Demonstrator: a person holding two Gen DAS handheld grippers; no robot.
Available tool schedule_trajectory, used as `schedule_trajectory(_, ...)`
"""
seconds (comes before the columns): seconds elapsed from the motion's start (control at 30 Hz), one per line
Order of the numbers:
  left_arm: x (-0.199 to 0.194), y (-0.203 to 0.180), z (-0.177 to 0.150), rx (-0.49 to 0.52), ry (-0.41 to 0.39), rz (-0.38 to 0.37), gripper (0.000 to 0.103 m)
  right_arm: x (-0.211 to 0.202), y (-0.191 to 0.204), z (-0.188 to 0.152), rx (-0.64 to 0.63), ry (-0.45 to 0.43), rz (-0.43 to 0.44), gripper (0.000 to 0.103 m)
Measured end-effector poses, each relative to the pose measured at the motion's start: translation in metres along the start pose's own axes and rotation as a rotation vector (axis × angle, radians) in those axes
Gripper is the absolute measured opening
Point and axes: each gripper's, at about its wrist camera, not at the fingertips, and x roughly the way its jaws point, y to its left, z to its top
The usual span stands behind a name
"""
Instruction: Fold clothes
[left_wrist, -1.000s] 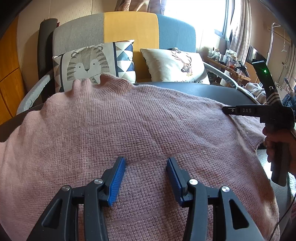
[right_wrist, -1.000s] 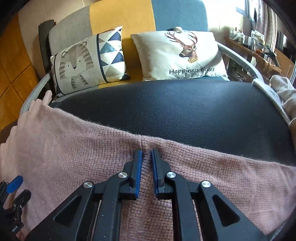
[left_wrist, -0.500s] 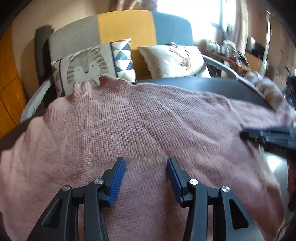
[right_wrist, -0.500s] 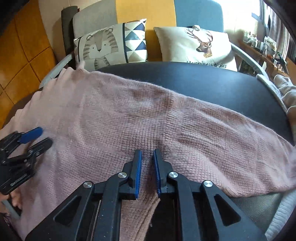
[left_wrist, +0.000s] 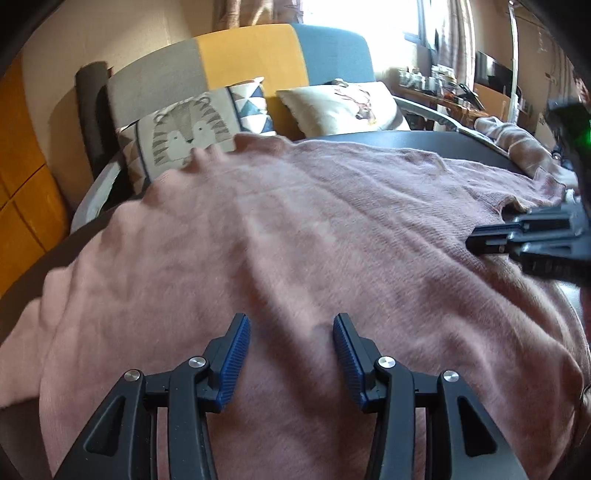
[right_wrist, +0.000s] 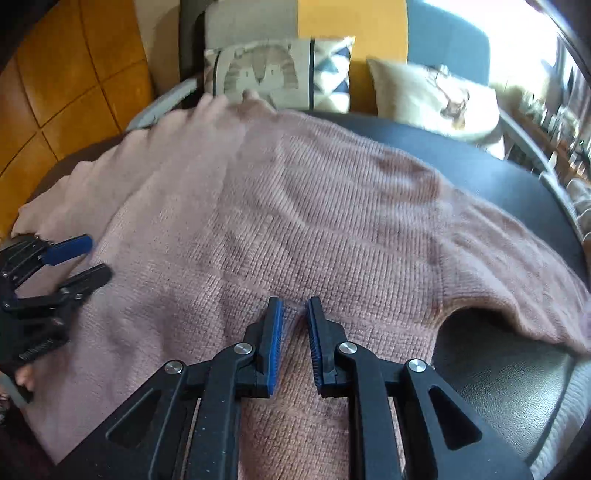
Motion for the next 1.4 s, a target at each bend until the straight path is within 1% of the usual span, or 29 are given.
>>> schedule_trajectory(0.07,-0.003,0.013,-0.006,-0.041,0.008,-0.016,0.049,-0.001,-0.007,-0.003,0.016,-0.011,0.007,0.016)
schedule_trajectory(0.1,-0.004,0.021,-0.01,-0.07,0.014,-0.033,0.052,-0.001,-0.01,-0.004,0.026,-0.012,0.002,0.016)
schedule_trajectory(0.17,-0.008,0.037,-0.017,-0.116,0.018,-0.069,0.052,-0.002,-0.015,-0.005,0.034,-0.011,0.01,0.016)
schedule_trajectory(0.23,-0.012,0.048,-0.023,-0.141,0.012,-0.106,0.053,-0.004,-0.018,-0.005,0.044,-0.006,0.014,0.016)
schedule_trajectory(0.3,-0.016,0.054,-0.03,-0.155,0.001,-0.136,0.055,-0.011,-0.012,-0.003,0.072,-0.003,-0.012,0.018)
schedule_trajectory(0.33,-0.016,0.054,-0.031,-0.157,-0.001,-0.135,0.055,-0.015,-0.006,-0.003,0.084,-0.01,-0.019,0.018)
schedule_trajectory(0.37,-0.017,0.055,-0.032,-0.159,-0.003,-0.134,0.055,-0.019,-0.001,-0.003,0.095,-0.018,-0.026,0.022)
schedule_trajectory(0.4,-0.017,0.054,-0.033,-0.157,-0.004,-0.13,0.055,-0.02,0.008,-0.001,0.082,-0.024,-0.003,0.027)
schedule_trajectory(0.43,-0.016,0.051,-0.032,-0.145,-0.003,-0.12,0.055,-0.02,0.016,-0.001,0.061,-0.019,-0.003,0.029)
schedule_trajectory(0.5,-0.015,0.046,-0.03,-0.122,0.001,-0.101,0.058,-0.014,0.031,-0.005,0.005,-0.001,-0.034,0.032)
schedule_trajectory(0.6,-0.015,0.041,-0.029,-0.099,0.002,-0.079,0.06,-0.013,0.039,-0.015,-0.057,-0.029,-0.088,0.035)
schedule_trajectory(0.7,-0.015,0.043,-0.03,-0.104,0.005,-0.081,0.06,-0.012,0.035,-0.02,-0.033,-0.061,-0.084,0.039)
schedule_trajectory(0.83,-0.023,0.047,-0.035,-0.111,0.015,-0.076,0.06,-0.013,0.031,-0.022,-0.016,-0.082,-0.068,0.04)
schedule_trajectory(0.9,-0.026,0.053,-0.04,-0.107,0.023,-0.035,0.06,-0.014,0.029,-0.023,-0.003,-0.086,-0.052,0.041)
schedule_trajectory(0.93,-0.028,0.057,-0.044,-0.114,0.025,-0.02,0.06,-0.013,0.027,-0.023,0.002,-0.086,-0.046,0.041)
schedule_trajectory(0.97,-0.031,0.065,-0.047,-0.137,0.023,-0.026,0.06,-0.013,0.028,-0.023,0.003,-0.086,-0.045,0.041)
schedule_trajectory(1.07,-0.036,0.082,-0.057,-0.193,0.037,-0.012,0.06,-0.013,0.029,-0.024,0.0,-0.088,-0.05,0.041)
schedule_trajectory(1.2,-0.045,0.092,-0.072,-0.197,0.029,0.027,0.06,-0.013,0.028,-0.023,0.004,-0.085,-0.048,0.041)
schedule_trajectory(1.27,-0.05,0.091,-0.079,-0.185,0.027,0.03,0.06,-0.018,0.028,-0.022,0.018,-0.077,-0.047,0.041)
schedule_trajectory(1.33,-0.056,0.09,-0.084,-0.164,0.031,0.051,0.06,-0.026,0.027,-0.021,0.041,-0.068,-0.053,0.041)
schedule_trajectory(1.4,-0.062,0.092,-0.087,-0.167,0.035,0.066,0.06,-0.039,0.028,-0.025,0.058,-0.082,-0.021,0.041)
